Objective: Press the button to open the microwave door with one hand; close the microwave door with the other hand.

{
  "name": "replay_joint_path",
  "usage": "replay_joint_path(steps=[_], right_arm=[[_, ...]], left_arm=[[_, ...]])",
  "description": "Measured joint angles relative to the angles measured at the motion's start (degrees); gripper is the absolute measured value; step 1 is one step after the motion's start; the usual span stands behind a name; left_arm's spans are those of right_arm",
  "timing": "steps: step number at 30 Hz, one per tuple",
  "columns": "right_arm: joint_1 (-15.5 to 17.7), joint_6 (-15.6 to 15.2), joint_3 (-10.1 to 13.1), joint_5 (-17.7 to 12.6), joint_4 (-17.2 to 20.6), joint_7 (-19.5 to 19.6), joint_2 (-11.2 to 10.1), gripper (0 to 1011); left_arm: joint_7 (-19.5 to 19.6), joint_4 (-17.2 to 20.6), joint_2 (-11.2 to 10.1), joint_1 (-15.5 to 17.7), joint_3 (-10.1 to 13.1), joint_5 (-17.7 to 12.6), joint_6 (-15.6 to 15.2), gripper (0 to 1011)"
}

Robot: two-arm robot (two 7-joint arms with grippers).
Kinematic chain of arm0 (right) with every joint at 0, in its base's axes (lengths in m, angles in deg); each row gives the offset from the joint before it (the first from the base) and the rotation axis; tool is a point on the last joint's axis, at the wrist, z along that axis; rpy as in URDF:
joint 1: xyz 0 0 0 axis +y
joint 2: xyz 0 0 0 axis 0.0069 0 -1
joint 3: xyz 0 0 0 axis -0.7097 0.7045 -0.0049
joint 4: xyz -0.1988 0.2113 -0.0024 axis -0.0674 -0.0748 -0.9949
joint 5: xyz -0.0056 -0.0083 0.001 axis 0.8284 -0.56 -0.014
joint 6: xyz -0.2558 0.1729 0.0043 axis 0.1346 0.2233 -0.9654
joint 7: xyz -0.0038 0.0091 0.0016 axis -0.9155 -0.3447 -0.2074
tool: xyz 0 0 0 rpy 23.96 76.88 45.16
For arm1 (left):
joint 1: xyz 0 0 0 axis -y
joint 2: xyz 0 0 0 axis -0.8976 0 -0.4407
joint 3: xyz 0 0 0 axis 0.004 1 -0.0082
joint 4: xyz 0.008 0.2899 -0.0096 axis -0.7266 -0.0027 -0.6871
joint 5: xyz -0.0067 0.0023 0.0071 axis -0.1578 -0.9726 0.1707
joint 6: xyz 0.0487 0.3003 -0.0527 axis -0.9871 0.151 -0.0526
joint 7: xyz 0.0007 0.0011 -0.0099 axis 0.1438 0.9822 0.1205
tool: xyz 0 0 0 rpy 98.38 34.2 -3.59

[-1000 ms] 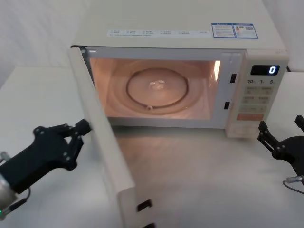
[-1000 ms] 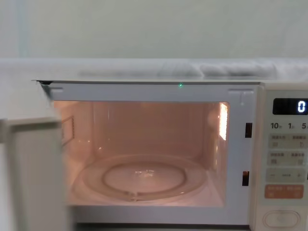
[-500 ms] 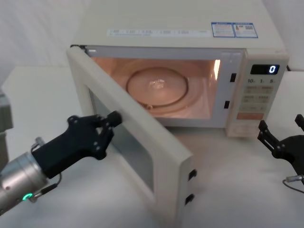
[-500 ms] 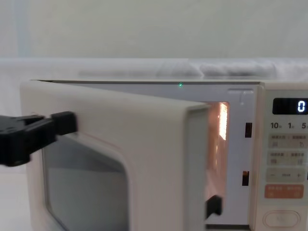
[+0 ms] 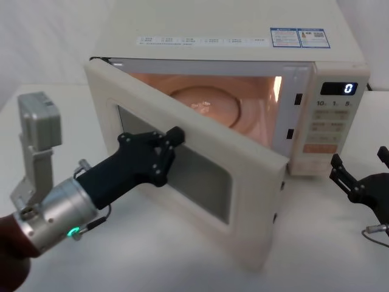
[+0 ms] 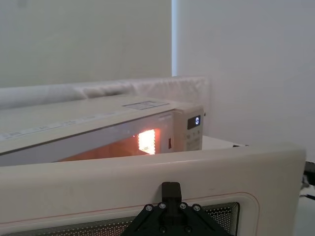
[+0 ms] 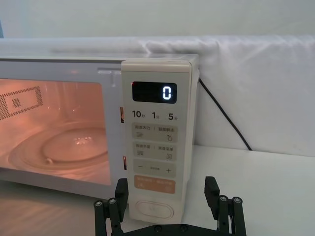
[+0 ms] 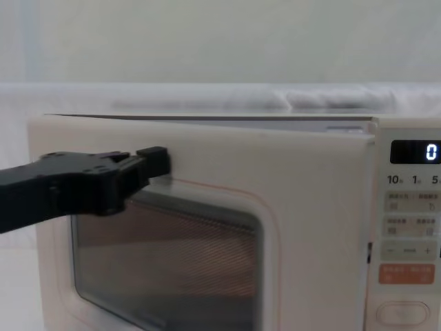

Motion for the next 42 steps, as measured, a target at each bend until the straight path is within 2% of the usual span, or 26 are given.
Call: replay_joint_path(steps=[10,26,34,42], right_arm=[[0.0,0.0,0.0,0.0,0.0,0.0,0.0,1002],[0.0,0.0,0.0,0.0,0.0,0.0,0.0,1002],[0.0,0.0,0.0,0.0,0.0,0.0,0.0,1002],[0.0,0.0,0.0,0.0,0.0,0.0,0.0,1002]], left_arm=[[-3.8,-1.7,1.9,2.5,3.2,-0.4,0.0,0],[-7.0,-4.1,4.7,5.6,6.6,-2.4,0.2,0],[-11.6,-4.5,7.9,6.9,7.4,-5.1,-1.3,0],[-12.8,-5.4,10.2,8.0,8.0,-6.8,-2.2,0]])
